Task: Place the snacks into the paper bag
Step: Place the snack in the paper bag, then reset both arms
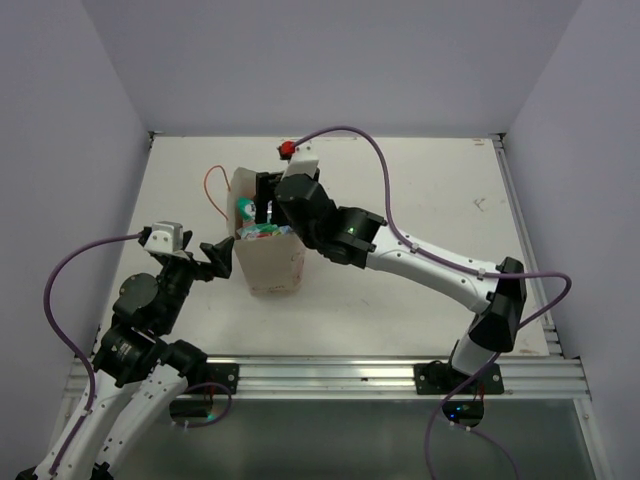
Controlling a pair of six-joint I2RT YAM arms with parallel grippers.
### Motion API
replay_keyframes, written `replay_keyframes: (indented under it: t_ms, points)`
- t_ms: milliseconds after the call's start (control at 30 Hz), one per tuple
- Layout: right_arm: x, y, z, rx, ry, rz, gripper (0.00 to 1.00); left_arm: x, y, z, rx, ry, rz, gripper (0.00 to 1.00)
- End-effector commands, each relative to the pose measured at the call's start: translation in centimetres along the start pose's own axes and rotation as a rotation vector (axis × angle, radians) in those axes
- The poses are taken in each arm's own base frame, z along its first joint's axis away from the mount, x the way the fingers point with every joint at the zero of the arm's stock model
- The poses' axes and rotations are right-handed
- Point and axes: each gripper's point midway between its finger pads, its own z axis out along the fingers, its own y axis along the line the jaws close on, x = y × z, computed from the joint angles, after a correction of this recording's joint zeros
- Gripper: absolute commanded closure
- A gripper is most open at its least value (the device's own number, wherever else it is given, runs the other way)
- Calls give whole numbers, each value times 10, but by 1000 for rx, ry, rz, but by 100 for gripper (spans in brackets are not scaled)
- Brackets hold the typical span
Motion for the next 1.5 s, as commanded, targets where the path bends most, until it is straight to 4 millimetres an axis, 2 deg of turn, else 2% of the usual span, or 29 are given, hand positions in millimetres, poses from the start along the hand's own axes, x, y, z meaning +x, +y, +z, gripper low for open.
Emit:
replay_keyframes:
  t_ms: [0,167,200,233,300,333,467,600,633,667,767,800,833,867,900,1100,1300,1467]
  points:
    - [-39,9,-25,-82,-69,-74,28,-8,0,1,-2,-39,3,0]
    - [-48,4,-46,-148,-87,-168,22,-9,1,1,-6,-41,2,0]
    - [-61,3,-59,-164,-117,-164,20,-9,2,0,-7,-45,2,0]
    - [-58,-2,-61,-164,-117,-178,19,-10,2,0,-9,-46,1,0]
    - [-67,-7,-73,-175,-145,-209,14,-12,3,-2,-13,-55,-1,0]
    - [-73,-14,-85,-180,-167,-210,13,-12,4,-2,-16,-57,-3,0]
    - [-83,-44,-108,-129,-222,-255,2,-16,7,-6,-33,-77,-10,0]
    - [-89,-87,-132,-9,-261,-268,1,-18,11,-8,-51,-86,-15,0]
    - [-80,-96,-132,14,-250,-286,2,-18,12,-9,-56,-86,-17,0]
    - [-87,-107,-144,30,-275,-274,2,-18,13,-10,-63,-88,-17,0]
    - [-78,-138,-156,127,-279,-282,1,-20,15,-11,-70,-94,-22,0]
    - [-80,-150,-167,142,-289,-271,2,-20,15,-11,-71,-96,-22,0]
    - [-73,-164,-169,189,-284,-277,1,-20,16,-12,-75,-95,-24,0]
    - [-77,-174,-182,201,-307,-254,1,-20,16,-12,-78,-95,-24,0]
    - [-67,-185,-183,231,-292,-271,2,-20,16,-12,-80,-93,-23,0]
    - [-46,-245,-217,362,-312,-240,2,-20,24,-13,-123,-91,-26,0]
    - [-29,-279,-237,422,-329,-189,1,-24,29,-20,-152,-92,-50,0]
    - [-25,-295,-256,424,-317,-150,2,-22,33,-25,-177,-87,-86,0]
